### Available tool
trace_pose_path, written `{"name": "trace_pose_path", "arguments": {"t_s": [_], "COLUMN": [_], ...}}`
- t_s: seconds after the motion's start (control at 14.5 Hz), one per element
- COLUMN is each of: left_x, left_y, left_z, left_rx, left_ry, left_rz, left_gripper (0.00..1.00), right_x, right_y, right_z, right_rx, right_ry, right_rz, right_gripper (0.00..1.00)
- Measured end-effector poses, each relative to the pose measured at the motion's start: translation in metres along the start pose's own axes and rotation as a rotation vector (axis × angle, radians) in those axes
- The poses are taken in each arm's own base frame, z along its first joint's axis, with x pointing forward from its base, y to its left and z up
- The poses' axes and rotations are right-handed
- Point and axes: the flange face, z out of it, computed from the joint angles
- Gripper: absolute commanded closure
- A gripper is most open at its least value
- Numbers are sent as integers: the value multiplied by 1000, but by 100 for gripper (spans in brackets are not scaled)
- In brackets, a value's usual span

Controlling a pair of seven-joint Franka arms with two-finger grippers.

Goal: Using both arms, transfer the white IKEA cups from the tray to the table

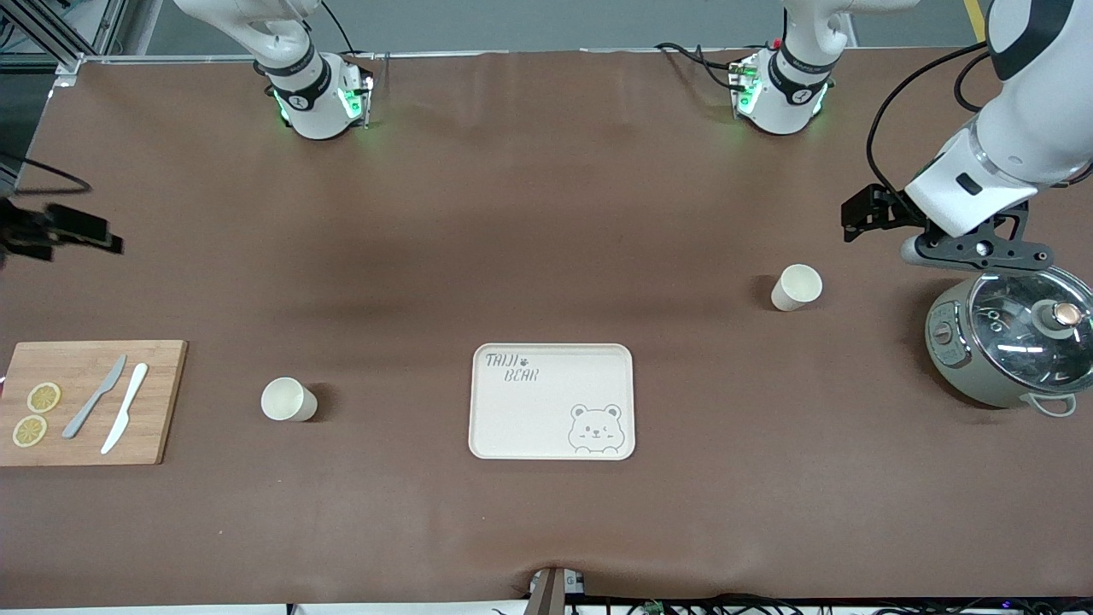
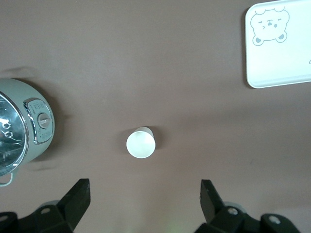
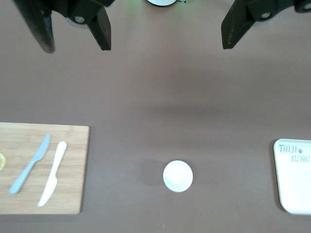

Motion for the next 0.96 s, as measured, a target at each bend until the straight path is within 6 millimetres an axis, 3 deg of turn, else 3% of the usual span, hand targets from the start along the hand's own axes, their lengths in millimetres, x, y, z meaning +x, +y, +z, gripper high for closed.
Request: {"name": "trace_pose_path", "arguments": {"t_s": [0.21,0.28,0.48,0.62,0.96], "left_x": [0,0,0,-1,-1], "left_y": [-3,-3,-4,-5,-6], "left_z": [-6,-9,-19,-23,-24], "left_rx": [-1,-1,-2,-2,-2], "left_ry": [13,21,43,49,51], "left_rz": [-6,-6,-8,-9,-10], "left_gripper": [0,0,0,0,0], "right_x": [-27,-28,-21,-19,-27], "right_y": [10,10,11,7,-4], "right_z": [-29,-24,17,30,9], "right_rx": [-10,-19,-23,-23,-103], "right_ry": [72,90,105,94,126], "right_rz": [19,18,17,8,-23], "right_gripper": [0,0,0,0,0]}}
